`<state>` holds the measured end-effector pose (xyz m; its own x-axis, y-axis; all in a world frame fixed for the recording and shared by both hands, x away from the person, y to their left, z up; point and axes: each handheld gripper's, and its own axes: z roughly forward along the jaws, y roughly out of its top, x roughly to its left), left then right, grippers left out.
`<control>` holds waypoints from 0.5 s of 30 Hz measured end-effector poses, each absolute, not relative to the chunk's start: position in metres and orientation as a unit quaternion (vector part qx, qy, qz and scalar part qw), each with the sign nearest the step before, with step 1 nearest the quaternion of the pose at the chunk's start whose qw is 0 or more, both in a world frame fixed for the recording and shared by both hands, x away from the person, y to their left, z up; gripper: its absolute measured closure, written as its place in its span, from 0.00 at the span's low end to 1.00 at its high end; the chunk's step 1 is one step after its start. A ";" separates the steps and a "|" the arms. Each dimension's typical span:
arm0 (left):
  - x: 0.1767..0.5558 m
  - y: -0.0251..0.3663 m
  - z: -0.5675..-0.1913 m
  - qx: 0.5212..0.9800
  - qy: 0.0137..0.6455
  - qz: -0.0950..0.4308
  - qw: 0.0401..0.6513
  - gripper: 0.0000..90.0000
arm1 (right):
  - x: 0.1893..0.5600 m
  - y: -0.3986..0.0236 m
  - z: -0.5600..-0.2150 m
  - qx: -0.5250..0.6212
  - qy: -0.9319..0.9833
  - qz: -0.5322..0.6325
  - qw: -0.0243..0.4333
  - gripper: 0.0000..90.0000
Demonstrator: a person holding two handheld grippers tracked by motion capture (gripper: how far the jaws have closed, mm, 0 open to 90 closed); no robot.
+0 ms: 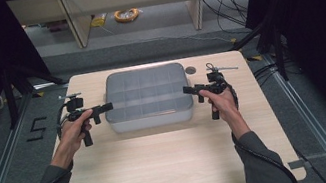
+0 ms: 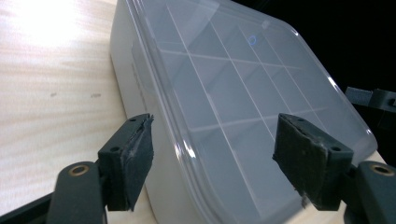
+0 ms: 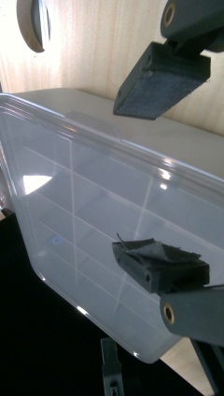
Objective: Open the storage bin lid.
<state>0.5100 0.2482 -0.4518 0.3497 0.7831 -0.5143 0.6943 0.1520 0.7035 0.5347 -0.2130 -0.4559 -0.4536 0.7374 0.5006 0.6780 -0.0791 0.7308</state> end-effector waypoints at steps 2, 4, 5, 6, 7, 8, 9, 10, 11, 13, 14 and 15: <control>0.516 0.248 -0.452 0.639 0.578 0.049 0.506 0.32 | 0.540 -0.212 -0.457 0.518 0.683 0.513 0.034 0.35; 0.522 0.249 -0.452 0.635 0.583 0.055 0.504 0.35 | 0.544 -0.211 -0.458 0.521 0.683 0.511 0.036 0.36; 0.525 0.249 -0.452 0.632 0.585 0.051 0.505 0.35 | 0.542 -0.207 -0.456 0.539 0.669 0.512 0.012 0.36; 0.525 0.249 -0.452 0.632 0.585 0.051 0.505 0.35 | 0.542 -0.207 -0.456 0.539 0.669 0.512 0.012 0.36; 0.530 0.248 -0.453 0.633 0.587 0.049 0.502 0.35 | 0.547 -0.209 -0.458 0.525 0.679 0.512 0.031 0.36; 0.531 0.248 -0.454 0.635 0.587 0.049 0.500 0.35 | 0.544 -0.206 -0.455 0.551 0.664 0.505 0.002 0.36; 0.533 0.247 -0.455 0.635 0.587 0.046 0.500 0.35 | 0.548 -0.209 -0.458 0.530 0.676 0.511 0.029 0.36; 0.534 0.247 -0.456 0.635 0.587 0.045 0.500 0.35 | 0.548 -0.207 -0.457 0.540 0.669 0.510 0.020 0.37; 0.536 0.247 -0.457 0.634 0.589 0.046 0.499 0.35 | 0.547 -0.207 -0.456 0.546 0.667 0.507 0.014 0.38; 0.539 0.248 -0.459 0.632 0.590 0.044 0.500 0.35 | 0.552 -0.210 -0.459 0.529 0.677 0.512 0.033 0.38; 0.541 0.248 -0.460 0.631 0.591 0.041 0.502 0.36 | 0.552 -0.209 -0.459 0.539 0.671 0.510 0.024 0.38; 0.542 0.248 -0.462 0.630 0.592 0.038 0.501 0.36 | 0.550 -0.208 -0.458 0.559 0.661 0.500 0.010 0.38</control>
